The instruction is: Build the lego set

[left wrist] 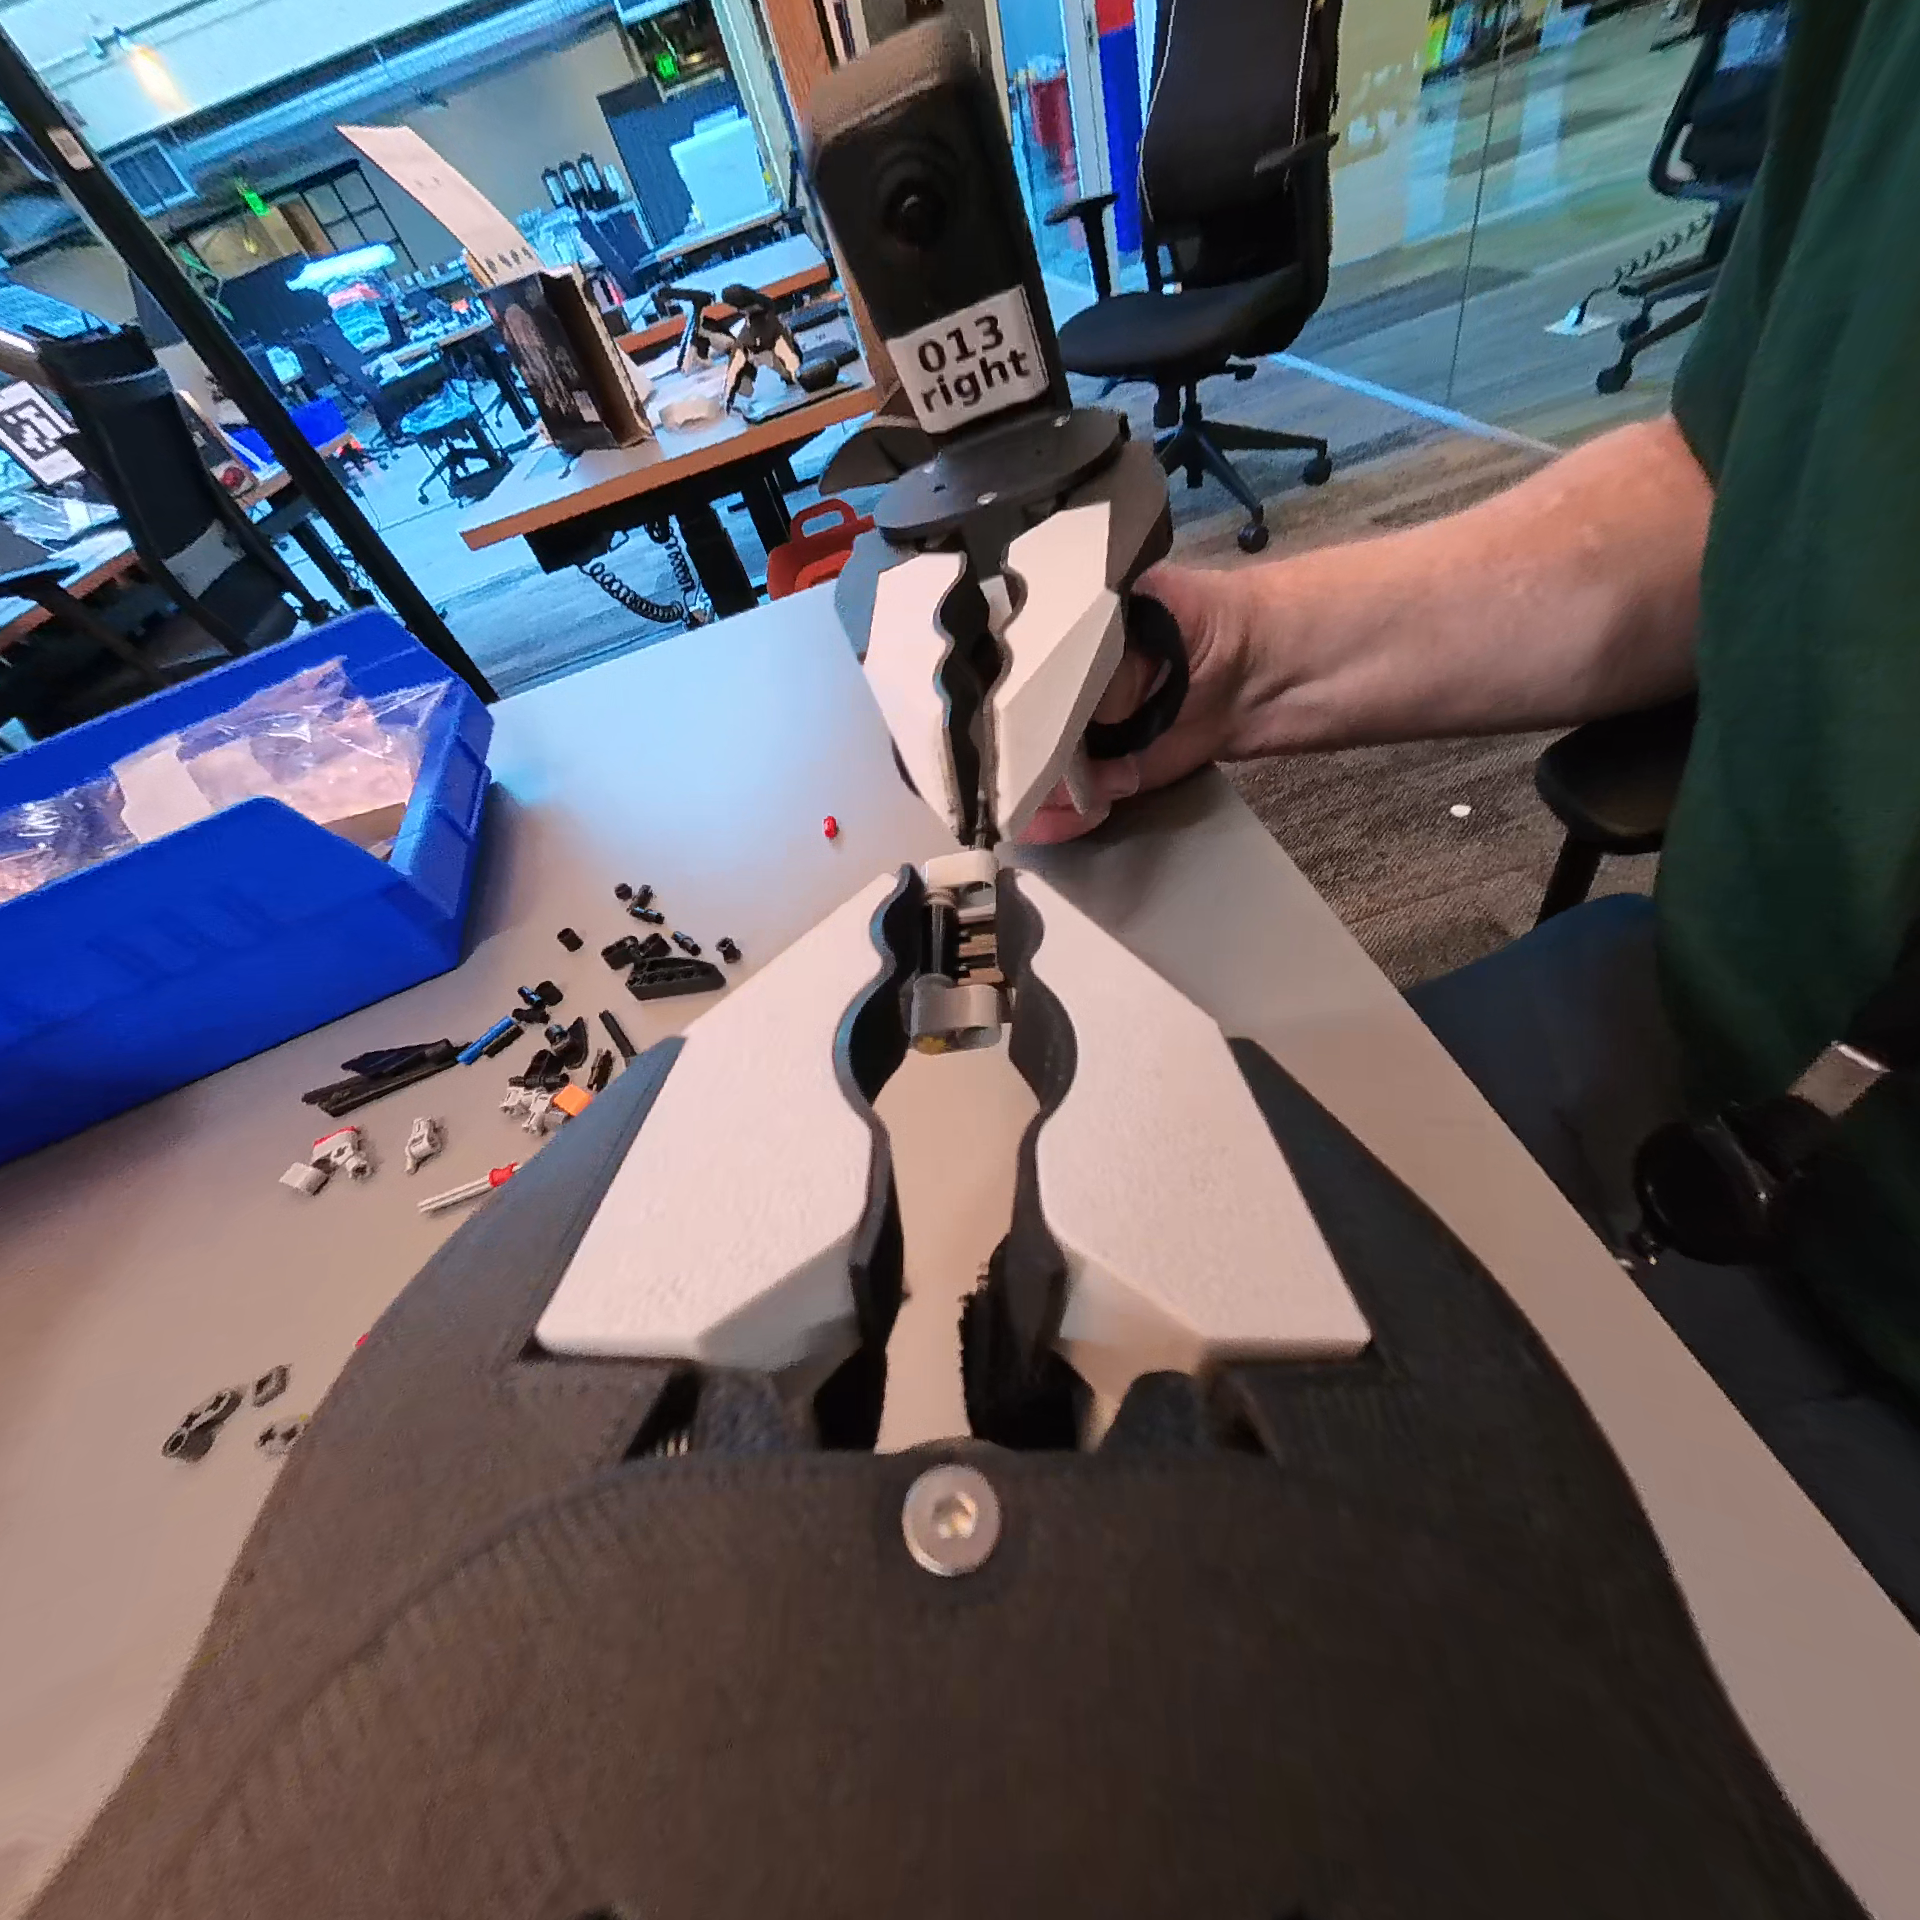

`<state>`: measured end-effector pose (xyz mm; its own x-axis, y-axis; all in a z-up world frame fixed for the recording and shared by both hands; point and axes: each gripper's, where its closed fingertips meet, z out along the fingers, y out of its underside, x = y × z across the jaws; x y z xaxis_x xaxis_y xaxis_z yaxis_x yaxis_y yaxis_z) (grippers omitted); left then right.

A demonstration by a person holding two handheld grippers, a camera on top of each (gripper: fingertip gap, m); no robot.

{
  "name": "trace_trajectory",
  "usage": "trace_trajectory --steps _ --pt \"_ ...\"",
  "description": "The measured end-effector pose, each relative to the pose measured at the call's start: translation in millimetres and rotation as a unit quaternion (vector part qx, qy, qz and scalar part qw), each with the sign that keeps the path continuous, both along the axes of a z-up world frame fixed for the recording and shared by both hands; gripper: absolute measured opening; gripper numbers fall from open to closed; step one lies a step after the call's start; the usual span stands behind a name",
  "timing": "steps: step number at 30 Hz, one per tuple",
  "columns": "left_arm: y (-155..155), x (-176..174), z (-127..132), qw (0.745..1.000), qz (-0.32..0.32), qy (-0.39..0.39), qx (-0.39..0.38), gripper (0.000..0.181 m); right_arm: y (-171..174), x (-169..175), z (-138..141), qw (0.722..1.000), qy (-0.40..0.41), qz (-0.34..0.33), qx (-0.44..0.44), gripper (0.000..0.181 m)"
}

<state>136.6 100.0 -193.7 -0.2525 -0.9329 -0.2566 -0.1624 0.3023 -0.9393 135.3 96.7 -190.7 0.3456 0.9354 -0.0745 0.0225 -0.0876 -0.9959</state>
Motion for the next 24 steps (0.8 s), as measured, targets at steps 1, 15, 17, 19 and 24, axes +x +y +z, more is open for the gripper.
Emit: trace_trajectory --steps 1,15,17,19,24 --pt "-1 0 1 1.0 -0.002 -0.003 -0.005 0.012 0 -1 2 1.0 0.005 0.002 0.002 0.002" --pt "7 2 -7 1.0 0.008 0.017 -0.008 0.012 8 -4 -3 1.0 0.007 0.003 -0.027 0.002" --pt "10 2 -14 0.999 0.01 0.038 -0.018 0.012 9 -1 -1 0.999 0.017 0.003 -0.037 0.012" --pt "15 3 -19 0.998 0.023 0.051 -0.013 0.012 10 12 -2 0.999 0.006 -0.015 -0.044 0.015" --pt "13 7 -57 0.988 0.033 0.151 0.014 0.012 14 57 -25 0.988 -0.088 -0.105 -0.075 0.019"
